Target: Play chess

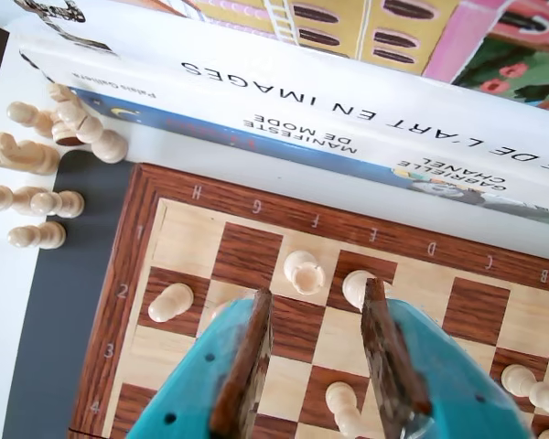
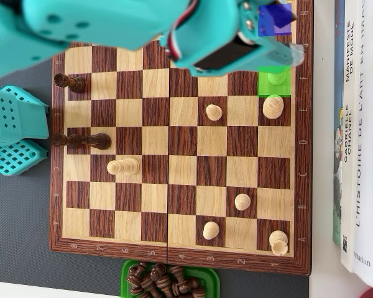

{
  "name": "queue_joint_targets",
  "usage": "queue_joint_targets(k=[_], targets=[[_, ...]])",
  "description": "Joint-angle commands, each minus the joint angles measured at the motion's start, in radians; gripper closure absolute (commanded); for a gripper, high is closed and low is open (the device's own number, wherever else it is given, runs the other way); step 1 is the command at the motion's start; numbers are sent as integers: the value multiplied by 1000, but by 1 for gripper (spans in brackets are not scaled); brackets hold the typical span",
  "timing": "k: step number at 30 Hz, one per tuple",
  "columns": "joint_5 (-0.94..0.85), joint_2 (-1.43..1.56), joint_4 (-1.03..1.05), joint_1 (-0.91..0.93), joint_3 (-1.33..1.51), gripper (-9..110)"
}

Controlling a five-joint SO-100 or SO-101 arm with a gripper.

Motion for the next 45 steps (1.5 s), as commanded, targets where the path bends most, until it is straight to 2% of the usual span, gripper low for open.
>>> queue_joint_targets(k=[1,11,25,32,45], targets=[[6,124,-15,12,43,86],[8,511,-18,49,390,86],[8,1112,-268,196,1051,86],[8,1353,-491,230,1336,86],[8,1620,-1095,229,1718,86]])
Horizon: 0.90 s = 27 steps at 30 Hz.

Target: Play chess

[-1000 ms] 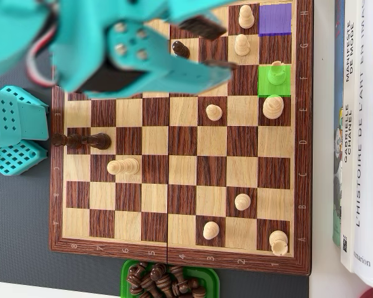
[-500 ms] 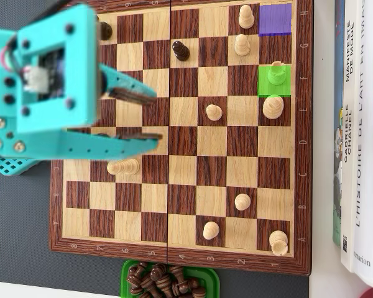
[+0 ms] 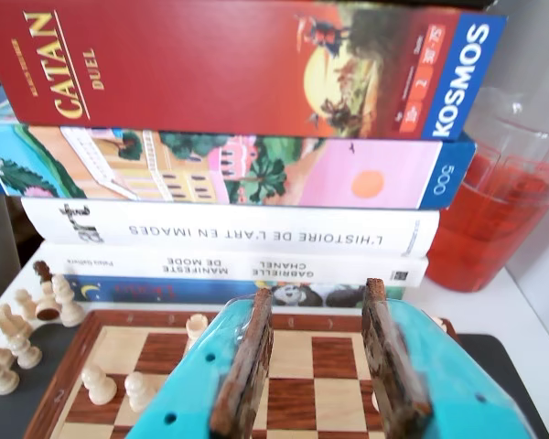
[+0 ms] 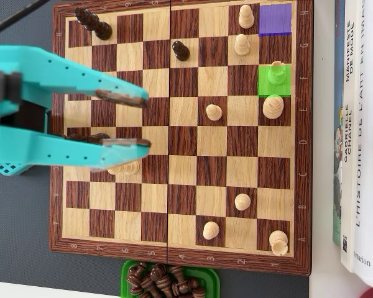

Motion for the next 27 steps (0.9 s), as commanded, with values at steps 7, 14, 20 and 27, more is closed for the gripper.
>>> queue_joint_targets(k=[7,14,20,27], targets=[[8,155,-414,3,183,86],[8,282,-667,-3,314,86],[5,394,-842,-3,408,86],[5,459,-1051,6,414,86]])
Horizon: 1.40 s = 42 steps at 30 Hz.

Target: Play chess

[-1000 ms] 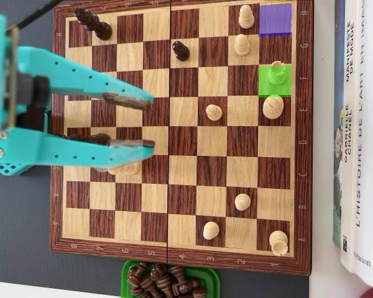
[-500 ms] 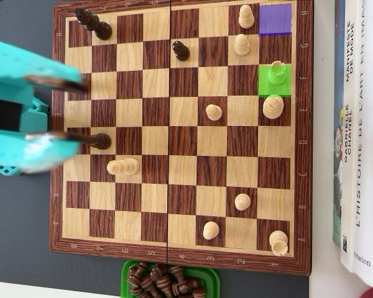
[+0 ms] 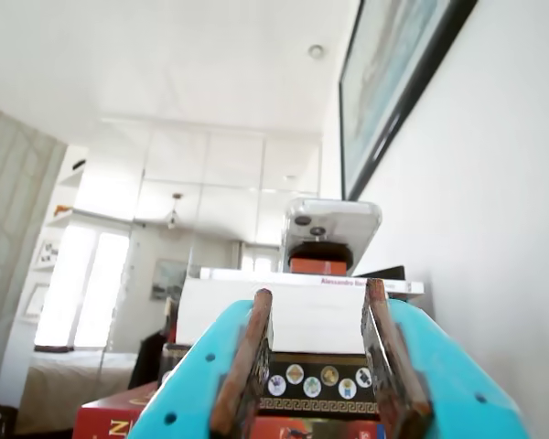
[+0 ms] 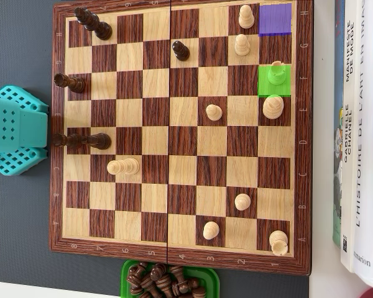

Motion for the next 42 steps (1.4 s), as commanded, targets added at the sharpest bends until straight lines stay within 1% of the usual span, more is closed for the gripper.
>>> queue_joint_targets(k=[1,7,20,28,33,42], targets=[[0,18,-101,3,20,86],[-3,20,-321,0,20,86],[-5,38,-712,-3,18,86],[-9,38,-854,-18,18,86],[-130,38,-934,-74,18,86],[-133,38,-936,-67,18,86]])
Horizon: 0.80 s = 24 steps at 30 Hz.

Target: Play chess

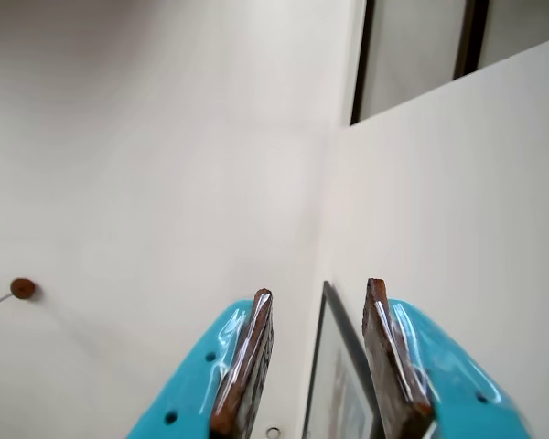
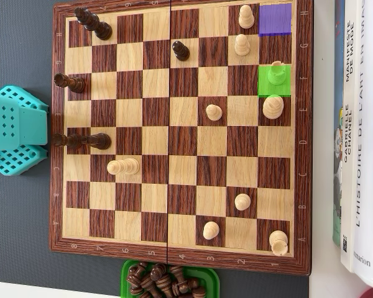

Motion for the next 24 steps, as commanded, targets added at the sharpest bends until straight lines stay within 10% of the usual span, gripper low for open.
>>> queue_joint_targets(k=[1,24], targets=[[-5,-6,-2,-2,20,86],[-6,-8,-2,-3,20,86]])
